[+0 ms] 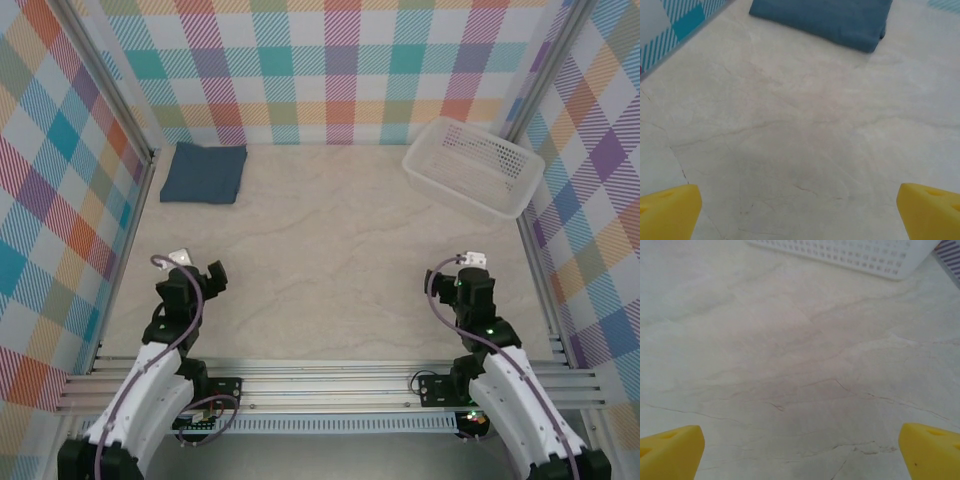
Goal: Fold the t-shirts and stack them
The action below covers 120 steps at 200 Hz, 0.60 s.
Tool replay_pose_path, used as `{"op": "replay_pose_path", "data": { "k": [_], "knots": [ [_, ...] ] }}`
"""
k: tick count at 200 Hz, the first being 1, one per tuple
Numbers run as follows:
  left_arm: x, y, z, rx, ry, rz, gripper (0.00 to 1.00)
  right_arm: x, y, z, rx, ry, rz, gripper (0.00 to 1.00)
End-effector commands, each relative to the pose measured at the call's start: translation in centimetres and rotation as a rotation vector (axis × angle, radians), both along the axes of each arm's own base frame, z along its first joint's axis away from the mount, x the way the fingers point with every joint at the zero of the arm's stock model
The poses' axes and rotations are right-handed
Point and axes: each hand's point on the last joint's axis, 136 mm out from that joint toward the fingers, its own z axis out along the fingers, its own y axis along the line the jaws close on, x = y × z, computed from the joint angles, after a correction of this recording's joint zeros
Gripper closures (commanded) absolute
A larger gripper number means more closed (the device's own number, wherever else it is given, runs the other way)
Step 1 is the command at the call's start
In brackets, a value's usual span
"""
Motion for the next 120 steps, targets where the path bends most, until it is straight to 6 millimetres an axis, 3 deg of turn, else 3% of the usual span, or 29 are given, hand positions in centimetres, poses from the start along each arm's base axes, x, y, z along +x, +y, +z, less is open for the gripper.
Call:
{"op": "replay_pose_path", "data": {
  "k": [1, 19, 44, 80, 107, 120],
  "knots": [
    [3.8, 0.0, 2.6, 0.058, -0.175, -0.001, 0.0, 3.5, -0.2, 2.1, -0.044, -0.163, 0.003, 0.0],
    [5.6, -0.7, 1.1, 0.077, -0.144, -0.038, 0.0, 5.7, 0.5, 2.3, -0.048, -0.195, 0.051, 0.0],
    [8.2, -0.1, 0.7, 0.056, -0.154, -0.014, 0.0, 8.5, 0.1, 2.4, 0.009, -0.243, 0.044, 0.0],
    [11.2, 0.4, -0.4, 0.06, -0.162, -0.036, 0.0, 12.6, 1.1, 2.8, 0.0, -0.313, 0.126, 0.0],
    [11.7, -1.4, -2.8, 0.067, -0.149, -0.142, 0.0, 13.3, 0.4, 0.9, 0.029, -0.322, 0.112, 0.0],
    [11.8, -1.3, -2.4, 0.062, -0.158, -0.137, 0.0, 13.4, 0.3, 0.5, 0.025, -0.349, 0.113, 0.0]
  ]
}}
